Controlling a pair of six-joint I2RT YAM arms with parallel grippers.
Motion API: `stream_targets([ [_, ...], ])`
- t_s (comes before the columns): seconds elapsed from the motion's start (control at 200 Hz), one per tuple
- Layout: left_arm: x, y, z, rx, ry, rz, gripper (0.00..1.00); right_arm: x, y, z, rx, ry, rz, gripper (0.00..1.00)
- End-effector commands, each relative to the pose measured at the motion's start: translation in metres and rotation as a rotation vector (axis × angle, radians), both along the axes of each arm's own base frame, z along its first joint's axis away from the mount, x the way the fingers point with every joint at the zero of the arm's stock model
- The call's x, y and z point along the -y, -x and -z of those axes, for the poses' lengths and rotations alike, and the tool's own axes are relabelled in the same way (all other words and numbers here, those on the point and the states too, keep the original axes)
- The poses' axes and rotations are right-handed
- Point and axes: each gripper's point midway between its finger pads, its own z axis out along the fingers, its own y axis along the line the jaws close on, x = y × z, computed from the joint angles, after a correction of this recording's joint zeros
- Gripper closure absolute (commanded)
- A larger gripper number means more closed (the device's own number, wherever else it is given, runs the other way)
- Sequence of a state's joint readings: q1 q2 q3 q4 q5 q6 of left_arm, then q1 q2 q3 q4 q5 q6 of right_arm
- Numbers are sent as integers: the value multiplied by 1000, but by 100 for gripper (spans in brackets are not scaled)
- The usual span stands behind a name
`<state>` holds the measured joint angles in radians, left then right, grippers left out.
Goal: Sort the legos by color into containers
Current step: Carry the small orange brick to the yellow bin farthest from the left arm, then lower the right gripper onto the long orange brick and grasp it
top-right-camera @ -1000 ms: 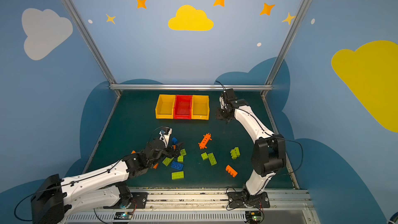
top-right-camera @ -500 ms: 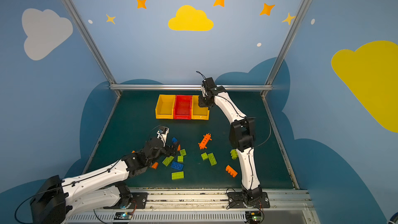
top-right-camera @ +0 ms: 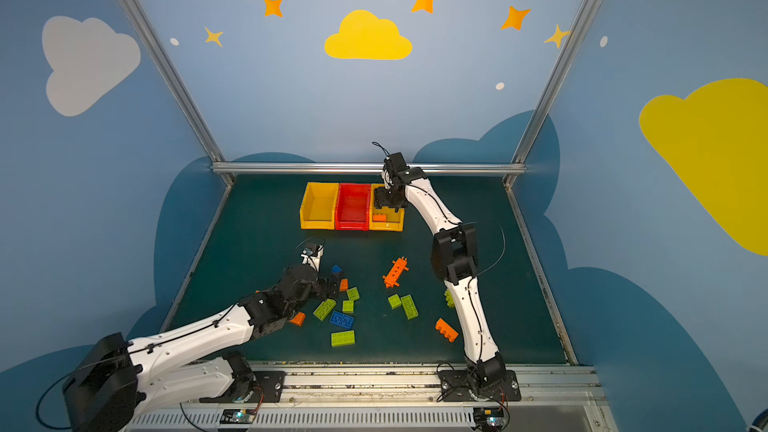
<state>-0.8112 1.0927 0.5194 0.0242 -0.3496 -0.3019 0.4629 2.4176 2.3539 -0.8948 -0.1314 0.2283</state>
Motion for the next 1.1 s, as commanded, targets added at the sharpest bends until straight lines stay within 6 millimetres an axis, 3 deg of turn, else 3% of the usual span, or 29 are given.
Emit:
stream_targets([
  [0.0,4,8,-10,-12,37,44,0,-2,29,-68,81,-28,-11,28],
  [0.08,12,18,-18,-14,78,98,0,21,46,-75,81,35,120,29],
  [0.235,18,38,-32,4,124,152,0,55,105,-40,-118,110,281,26],
  [0.4,15,59,-32,1,180,168,0,66,162,7,-202,204,279,24],
  [0.536,9,72,-23,-16,240,153,0,67,191,26,-180,198,318,24],
  [0.871,-4,84,-2,-47,273,106,0,45,218,60,-173,197,390,25],
  [1.096,-9,84,0,-45,251,98,0,46,213,74,-168,196,488,27],
])
